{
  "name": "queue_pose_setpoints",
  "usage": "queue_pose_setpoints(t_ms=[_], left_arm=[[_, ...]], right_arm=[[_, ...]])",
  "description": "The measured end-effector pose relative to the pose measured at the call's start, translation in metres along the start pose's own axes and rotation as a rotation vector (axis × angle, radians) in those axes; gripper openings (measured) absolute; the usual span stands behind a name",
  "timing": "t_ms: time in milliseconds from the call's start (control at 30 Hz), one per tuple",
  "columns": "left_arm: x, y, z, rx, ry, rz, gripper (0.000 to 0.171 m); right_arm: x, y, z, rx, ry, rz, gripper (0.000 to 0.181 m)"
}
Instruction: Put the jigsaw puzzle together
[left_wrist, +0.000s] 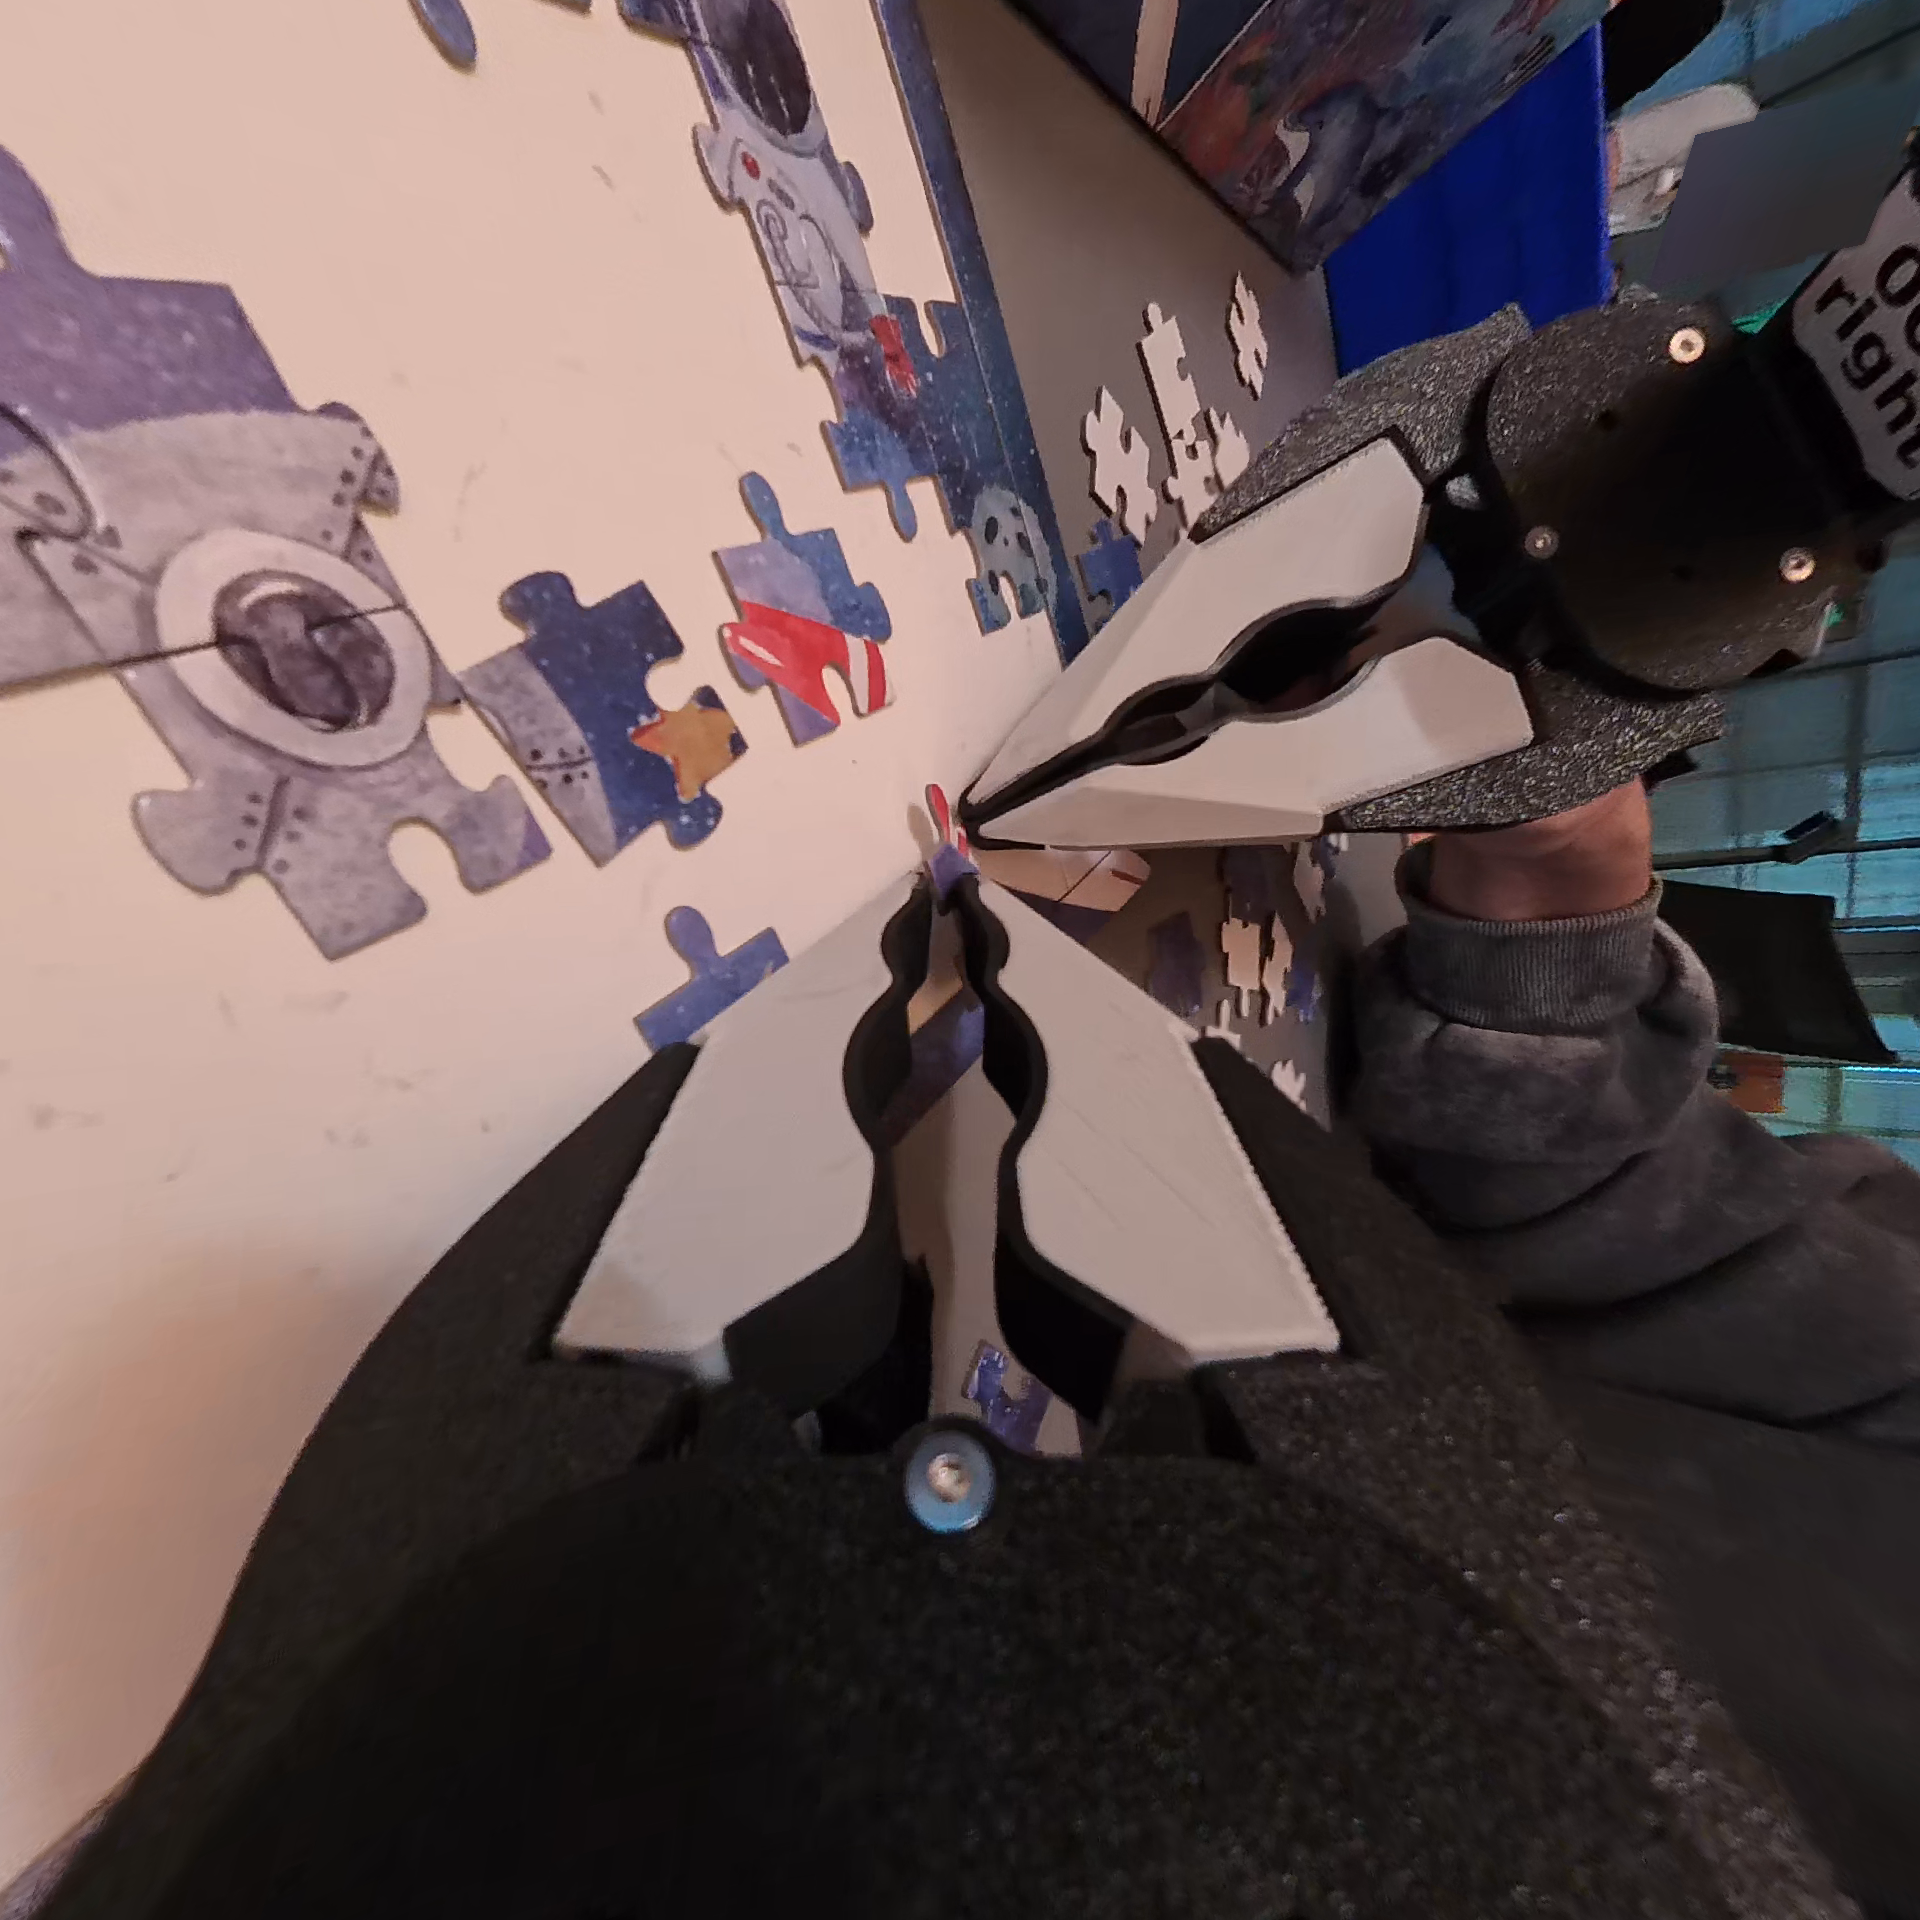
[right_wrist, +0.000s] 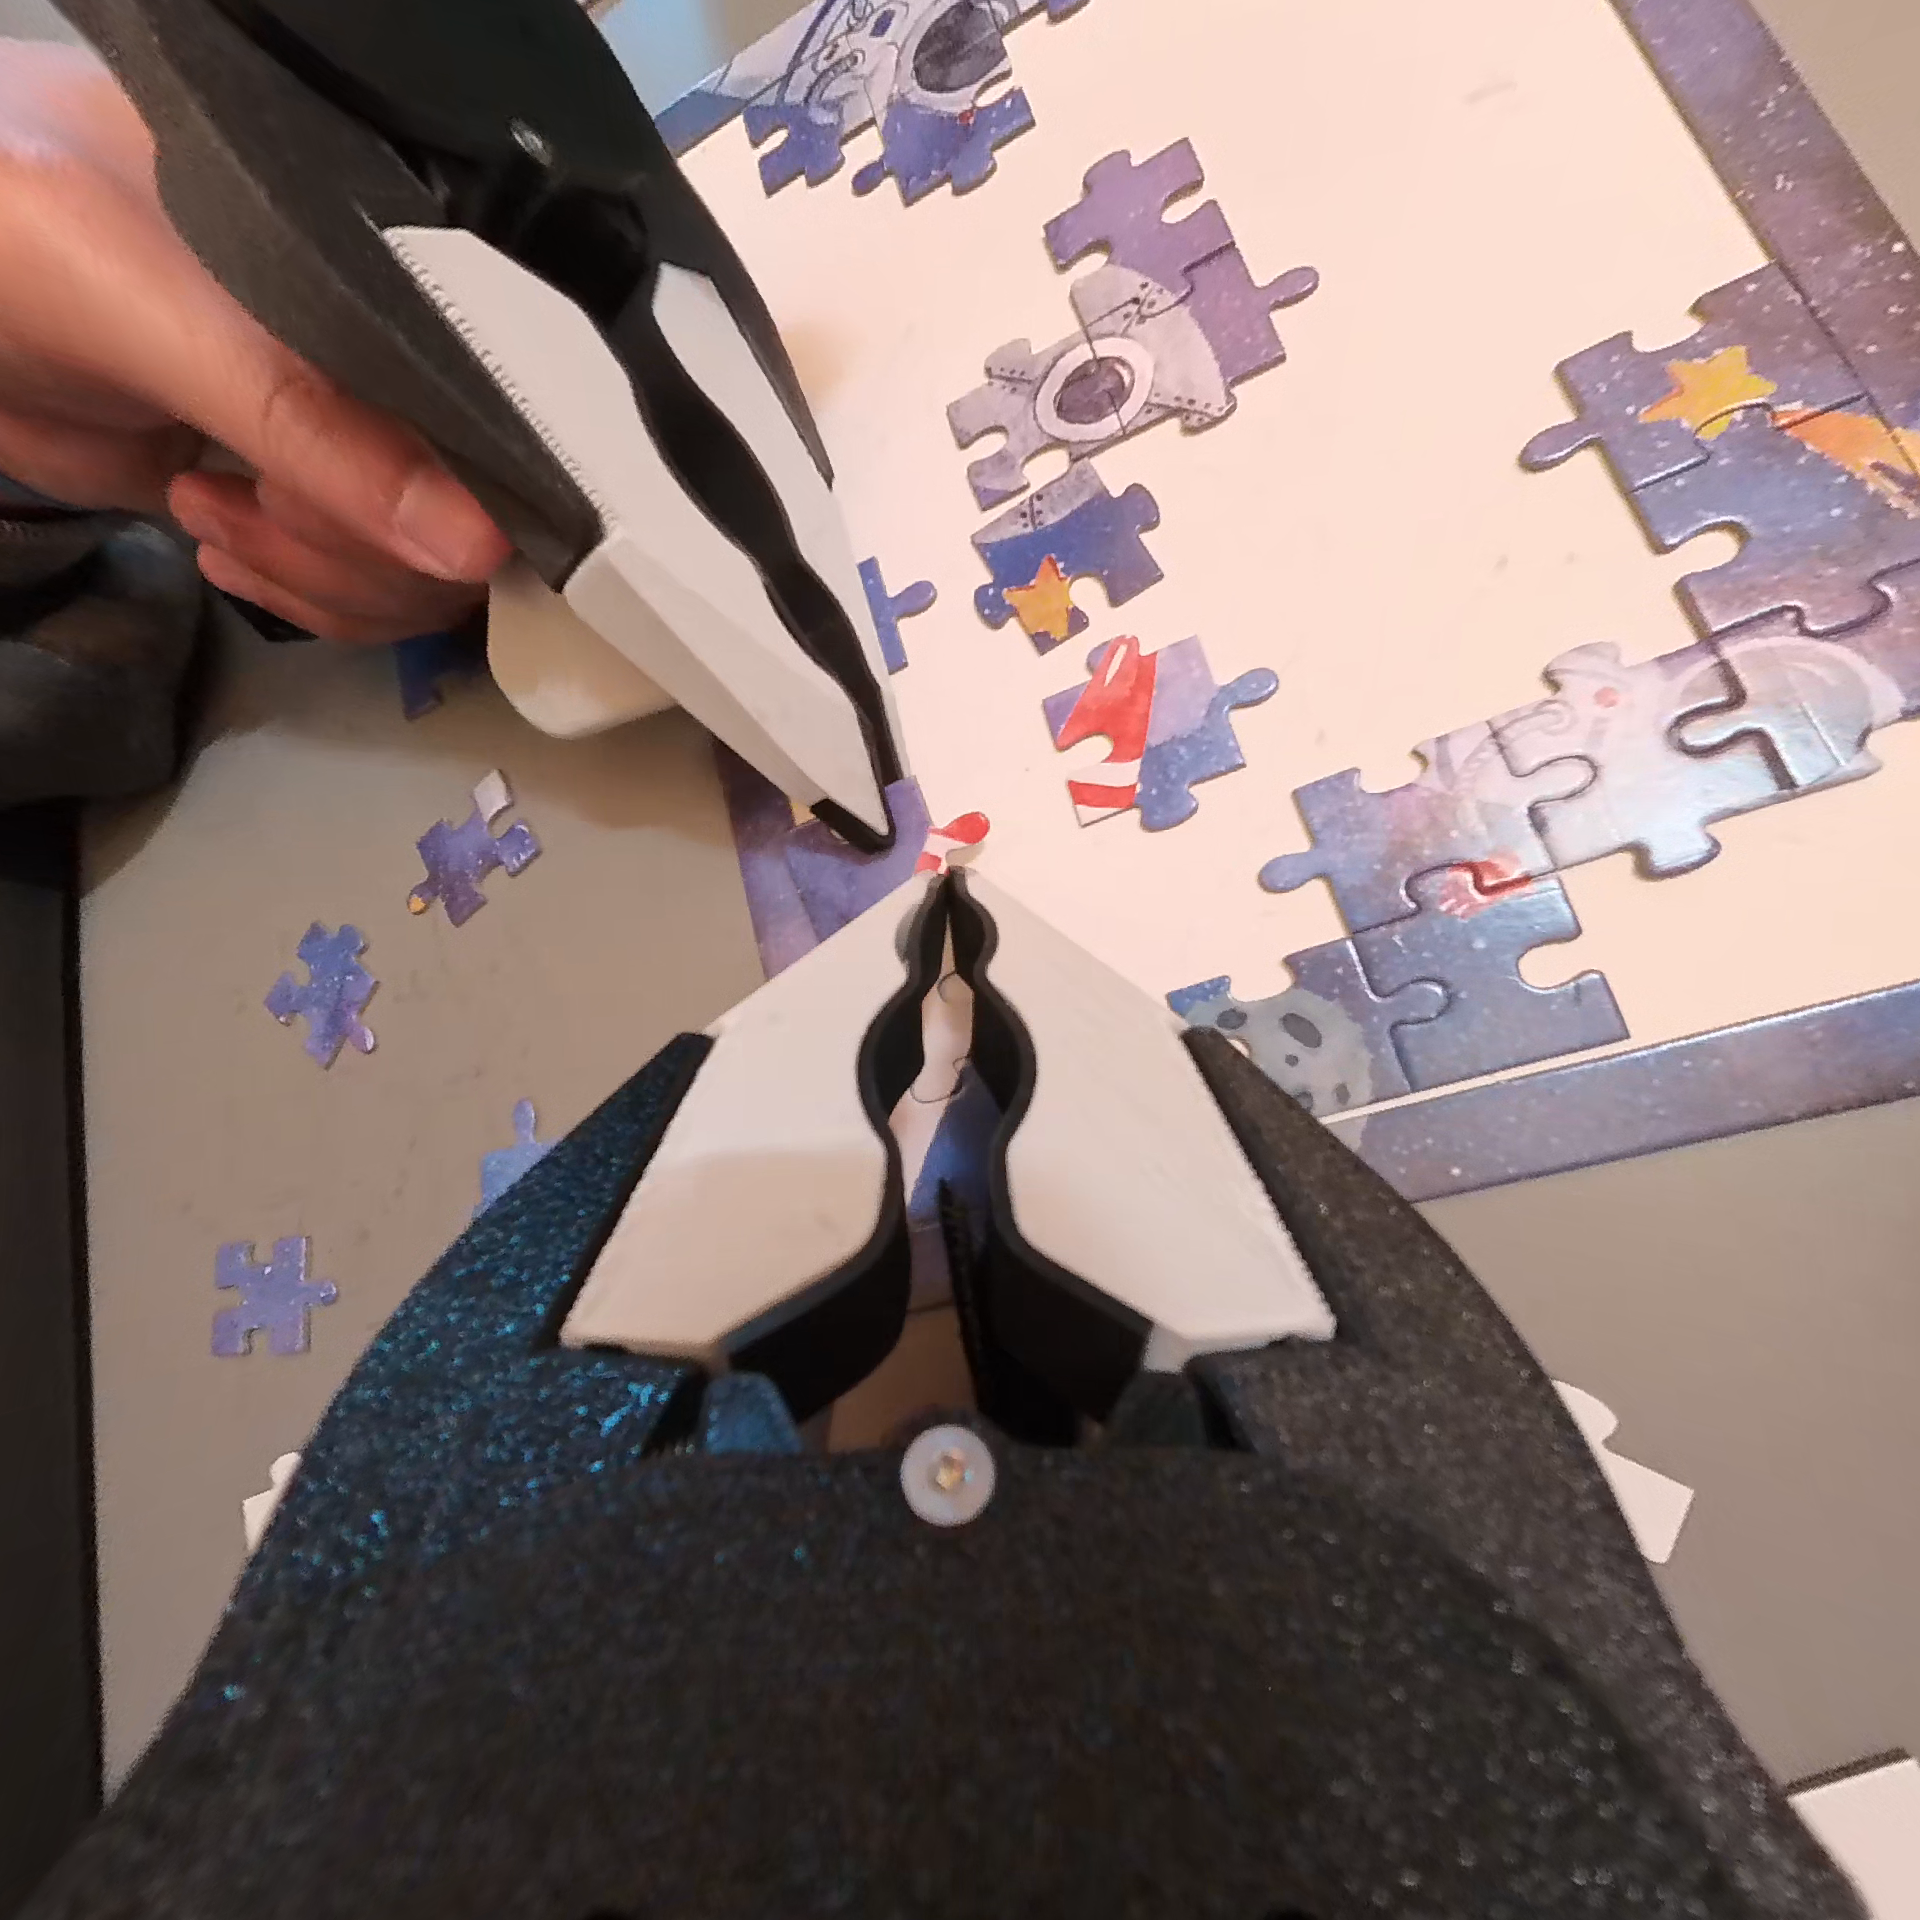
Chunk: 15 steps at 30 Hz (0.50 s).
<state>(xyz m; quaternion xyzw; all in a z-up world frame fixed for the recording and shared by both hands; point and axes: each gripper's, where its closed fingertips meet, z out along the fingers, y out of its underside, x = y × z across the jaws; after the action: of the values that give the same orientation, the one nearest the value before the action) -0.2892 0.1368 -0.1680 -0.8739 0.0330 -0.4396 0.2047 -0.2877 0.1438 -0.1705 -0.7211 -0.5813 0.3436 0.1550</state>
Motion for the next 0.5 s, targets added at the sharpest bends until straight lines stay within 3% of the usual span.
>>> queue_pose_setpoints(t_ms=[167,300,400,500], left_arm=[[0.0,0.002,-0.002,-0.026,-0.113,0.153,0.009],[-0.004,-0.002,-0.014,0.003,-0.2,0.225,0.022],[0.005,-0.006,-0.019,0.033,-0.184,0.305,0.017],[0.014,0.005,-0.006,-0.04,-0.163,0.388,0.004]], right_arm=[[0.001,0.001,0.001,-0.011,0.026,-0.046,0.0],[0.001,0.002,0.002,-0.016,0.034,-0.069,0.0],[0.001,0.002,0.002,-0.015,0.031,-0.07,0.0],[0.001,0.002,0.002,-0.016,0.027,-0.06,0.0]])
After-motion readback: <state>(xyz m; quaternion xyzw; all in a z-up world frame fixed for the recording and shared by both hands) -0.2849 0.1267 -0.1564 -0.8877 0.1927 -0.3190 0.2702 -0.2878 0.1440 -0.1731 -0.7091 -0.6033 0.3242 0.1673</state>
